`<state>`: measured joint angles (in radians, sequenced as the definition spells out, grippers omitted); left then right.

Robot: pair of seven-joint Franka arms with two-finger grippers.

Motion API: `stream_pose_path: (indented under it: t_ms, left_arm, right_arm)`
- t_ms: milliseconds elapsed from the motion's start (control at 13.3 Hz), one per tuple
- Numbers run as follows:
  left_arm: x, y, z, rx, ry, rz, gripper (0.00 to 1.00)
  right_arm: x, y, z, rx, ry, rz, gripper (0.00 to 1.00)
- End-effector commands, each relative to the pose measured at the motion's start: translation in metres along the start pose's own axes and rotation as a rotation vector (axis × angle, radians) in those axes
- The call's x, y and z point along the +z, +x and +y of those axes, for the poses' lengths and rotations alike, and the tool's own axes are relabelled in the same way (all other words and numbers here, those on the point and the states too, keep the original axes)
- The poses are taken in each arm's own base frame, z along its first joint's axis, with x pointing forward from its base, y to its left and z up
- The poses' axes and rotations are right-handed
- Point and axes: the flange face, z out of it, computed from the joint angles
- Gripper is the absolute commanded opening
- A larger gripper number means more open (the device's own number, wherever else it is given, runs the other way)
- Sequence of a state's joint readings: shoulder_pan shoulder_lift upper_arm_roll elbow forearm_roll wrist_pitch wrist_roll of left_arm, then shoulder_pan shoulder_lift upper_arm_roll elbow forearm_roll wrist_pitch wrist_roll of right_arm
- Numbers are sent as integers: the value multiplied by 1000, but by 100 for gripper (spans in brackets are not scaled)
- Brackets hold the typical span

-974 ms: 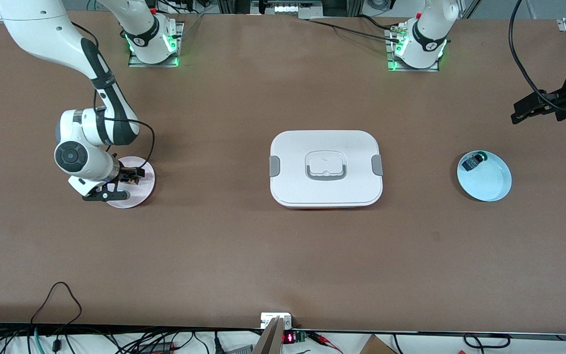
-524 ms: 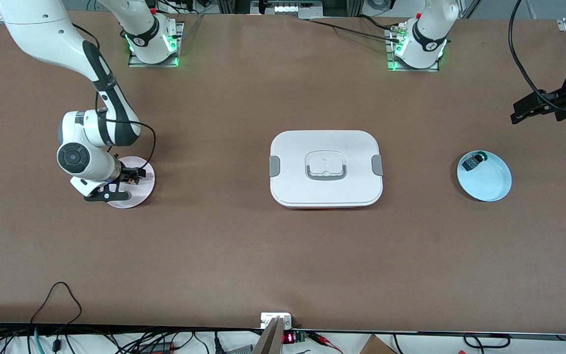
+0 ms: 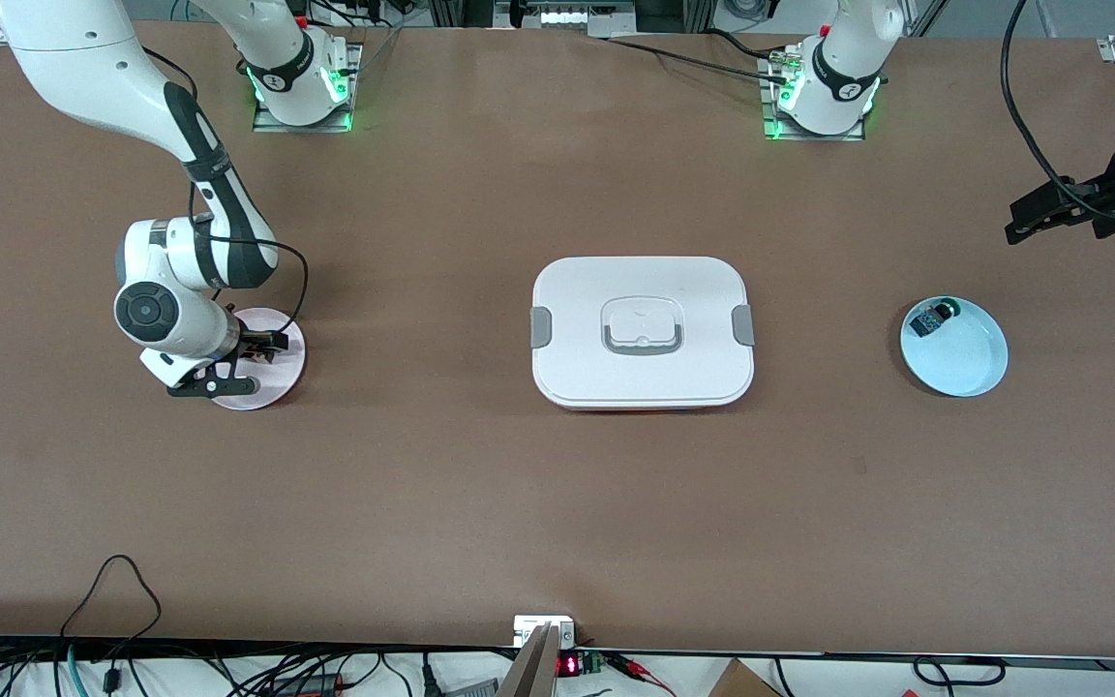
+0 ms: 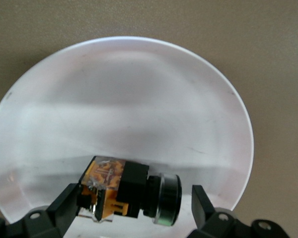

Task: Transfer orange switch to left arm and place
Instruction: 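Close the right gripper on the orange switch, then lift the orange switch with the right gripper and carry it toward the box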

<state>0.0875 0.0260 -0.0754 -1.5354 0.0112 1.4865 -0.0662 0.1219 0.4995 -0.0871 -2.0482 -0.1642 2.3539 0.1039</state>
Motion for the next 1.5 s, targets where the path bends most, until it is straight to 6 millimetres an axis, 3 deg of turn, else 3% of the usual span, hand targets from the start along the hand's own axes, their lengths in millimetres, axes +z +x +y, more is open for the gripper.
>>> stream_pose_path:
  t_ms: [0,75,150,225,300,599,824,974,1423]
  left_arm:
    - [-7,-2,-1,7,7,9,100]
    - [-6,-1,-1,7,8,8,100]
    - [-7,-2,0,7,8,10,100]
    - [-7,-2,1,8,7,9,100]
    - [-7,-2,0,7,7,9,100]
    - [-9,-2,1,8,7,12,100]
    - [-10,-1,-1,7,6,16,100]
    - [-11,-2,0,8,6,17,100]
    - [-11,-2,-1,7,6,19,100]
  right_arm:
    - [1,1,-2,2,-18,9,85]
    - [1,0,-4,-1,-19,7,58]
    - [1,1,-5,-2,-19,5,41]
    - [1,0,-5,2,-15,3,27]
    - [-1,1,-5,3,-12,3,22]
    - [-14,1,-17,-16,-12,15,21]
    - [-44,0,-16,-45,-10,46,21]
    - [-69,-2,-30,-53,-4,71,21]
    - [-162,-8,-40,-28,44,-1,20]
